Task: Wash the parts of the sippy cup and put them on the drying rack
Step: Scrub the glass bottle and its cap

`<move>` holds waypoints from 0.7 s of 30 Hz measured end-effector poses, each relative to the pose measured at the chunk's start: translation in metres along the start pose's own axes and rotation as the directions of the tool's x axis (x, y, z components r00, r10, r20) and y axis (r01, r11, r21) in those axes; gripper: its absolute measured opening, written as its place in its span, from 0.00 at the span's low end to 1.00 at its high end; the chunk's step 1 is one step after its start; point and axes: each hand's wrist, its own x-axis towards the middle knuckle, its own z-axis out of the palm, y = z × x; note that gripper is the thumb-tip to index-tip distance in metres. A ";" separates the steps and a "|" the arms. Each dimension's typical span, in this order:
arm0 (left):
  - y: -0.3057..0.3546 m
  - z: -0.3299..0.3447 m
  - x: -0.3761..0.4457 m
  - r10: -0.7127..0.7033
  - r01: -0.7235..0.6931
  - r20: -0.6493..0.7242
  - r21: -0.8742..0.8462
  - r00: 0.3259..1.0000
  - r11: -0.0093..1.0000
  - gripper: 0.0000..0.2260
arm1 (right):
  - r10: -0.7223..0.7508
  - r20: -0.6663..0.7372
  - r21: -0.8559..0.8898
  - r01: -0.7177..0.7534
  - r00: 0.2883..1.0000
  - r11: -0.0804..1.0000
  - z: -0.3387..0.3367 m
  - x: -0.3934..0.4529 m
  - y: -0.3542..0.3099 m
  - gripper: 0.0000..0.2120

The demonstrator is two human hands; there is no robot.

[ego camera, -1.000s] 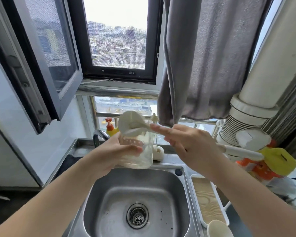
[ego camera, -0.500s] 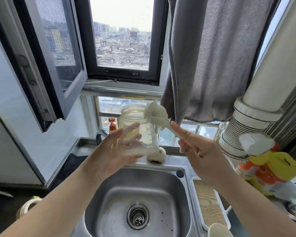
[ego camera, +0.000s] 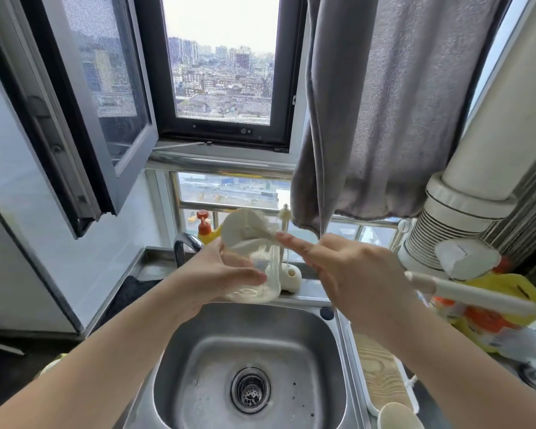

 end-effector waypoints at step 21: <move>-0.003 -0.014 -0.006 0.126 -0.088 0.131 -0.265 0.983 0.960 0.47 | 0.097 -0.005 0.277 -0.092 0.995 0.956 -0.012 0.002 0.027 0.22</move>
